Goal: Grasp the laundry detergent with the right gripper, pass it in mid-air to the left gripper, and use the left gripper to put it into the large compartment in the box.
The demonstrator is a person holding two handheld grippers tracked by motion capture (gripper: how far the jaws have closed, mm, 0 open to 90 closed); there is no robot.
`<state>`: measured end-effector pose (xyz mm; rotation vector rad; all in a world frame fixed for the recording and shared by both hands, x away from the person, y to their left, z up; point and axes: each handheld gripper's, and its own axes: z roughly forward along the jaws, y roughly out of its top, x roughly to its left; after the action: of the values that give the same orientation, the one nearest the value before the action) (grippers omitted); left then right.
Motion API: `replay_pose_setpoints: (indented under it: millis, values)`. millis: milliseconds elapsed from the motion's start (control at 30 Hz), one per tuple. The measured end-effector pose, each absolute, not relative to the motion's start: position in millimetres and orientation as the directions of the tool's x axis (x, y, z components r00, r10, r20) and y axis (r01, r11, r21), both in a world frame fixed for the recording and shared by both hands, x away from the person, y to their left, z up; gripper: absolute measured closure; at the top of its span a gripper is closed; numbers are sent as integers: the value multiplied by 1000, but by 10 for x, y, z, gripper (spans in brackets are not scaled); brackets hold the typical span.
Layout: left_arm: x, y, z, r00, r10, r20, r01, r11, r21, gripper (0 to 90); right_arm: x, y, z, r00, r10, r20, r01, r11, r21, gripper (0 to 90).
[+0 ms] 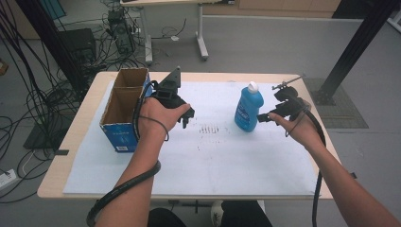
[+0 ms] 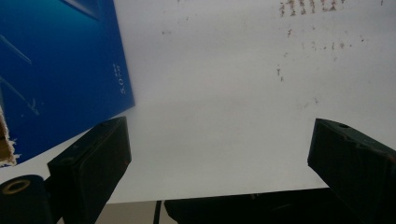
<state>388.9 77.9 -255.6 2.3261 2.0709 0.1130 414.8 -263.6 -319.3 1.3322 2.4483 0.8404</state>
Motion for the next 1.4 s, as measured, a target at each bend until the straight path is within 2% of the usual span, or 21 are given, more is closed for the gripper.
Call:
replay_pose_setpoints:
  millis: [867, 1400]
  values:
    - [3931, 836, -2661, 108, 993, 38, 992, -110, 55, 64, 4274, -2407, -3719, -508, 858, 76, 620, 303, 724, 33]
    - [3954, 821, -2665, 113, 992, 48, 992, -115, 52, 64, 4326, -2335, -3882, -500, 865, 37, 563, 292, 773, 25]
